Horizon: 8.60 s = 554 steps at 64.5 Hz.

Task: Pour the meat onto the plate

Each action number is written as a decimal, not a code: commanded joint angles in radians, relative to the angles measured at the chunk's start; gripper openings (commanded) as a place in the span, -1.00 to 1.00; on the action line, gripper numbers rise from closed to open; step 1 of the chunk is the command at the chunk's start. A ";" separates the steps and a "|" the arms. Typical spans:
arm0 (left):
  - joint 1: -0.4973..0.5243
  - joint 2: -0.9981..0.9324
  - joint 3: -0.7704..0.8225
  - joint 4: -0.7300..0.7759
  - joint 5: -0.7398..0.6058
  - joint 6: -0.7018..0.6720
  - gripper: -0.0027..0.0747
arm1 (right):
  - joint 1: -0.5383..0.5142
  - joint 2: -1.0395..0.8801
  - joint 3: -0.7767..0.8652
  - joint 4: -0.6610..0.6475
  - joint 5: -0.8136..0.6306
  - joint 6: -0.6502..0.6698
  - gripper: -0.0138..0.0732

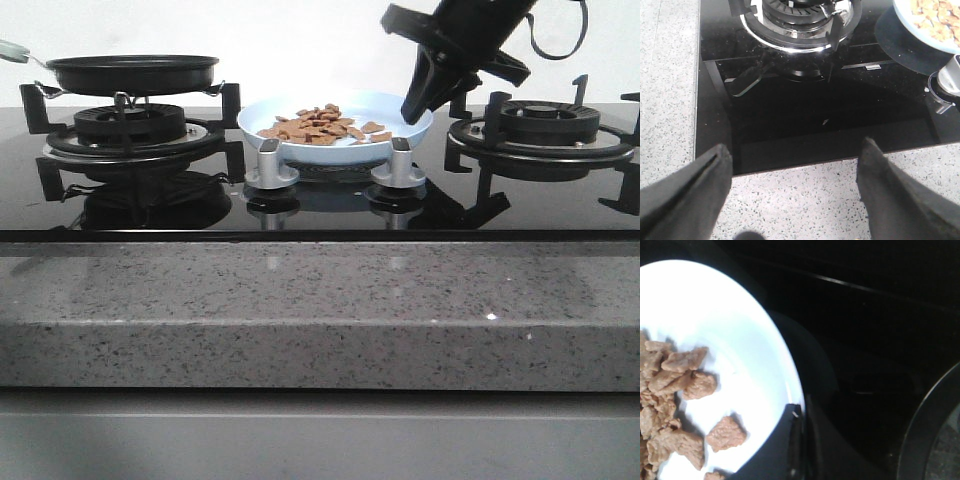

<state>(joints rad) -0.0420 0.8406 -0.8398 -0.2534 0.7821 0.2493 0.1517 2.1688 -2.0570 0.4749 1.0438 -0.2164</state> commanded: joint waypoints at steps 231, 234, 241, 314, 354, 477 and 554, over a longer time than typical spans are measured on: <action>-0.007 -0.081 -0.003 0.000 -0.126 0.035 -0.98 | 0.048 -1.678 1.425 -0.120 -0.058 0.000 -0.84; -0.007 -0.129 0.018 0.000 -0.142 0.035 -0.98 | 0.048 -1.678 1.425 -0.120 -0.058 0.000 -0.84; -0.007 -0.279 0.095 0.010 -0.193 0.035 -0.98 | 0.048 -1.678 1.425 -0.120 -0.058 0.000 -0.84; 0.011 -0.864 0.849 0.218 -0.914 -0.282 -0.98 | 0.048 -1.679 1.425 -0.120 -0.056 0.000 -0.84; -0.024 -0.864 0.849 0.218 -0.882 -0.282 -0.98 | 0.048 -1.679 1.425 -0.120 -0.056 0.000 -0.84; -0.024 -0.860 0.849 0.218 -0.883 -0.282 -0.98 | -0.120 -2.197 2.078 -0.217 -1.057 -0.019 -0.84; -0.024 -0.860 0.849 0.218 -0.883 -0.282 -0.98 | -0.157 -2.196 2.079 -0.465 -1.118 0.254 -0.84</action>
<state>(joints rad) -0.0582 -0.0036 0.0039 -0.0306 -0.0251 -0.0258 0.0000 -0.0113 0.0268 0.0208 0.0101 0.0364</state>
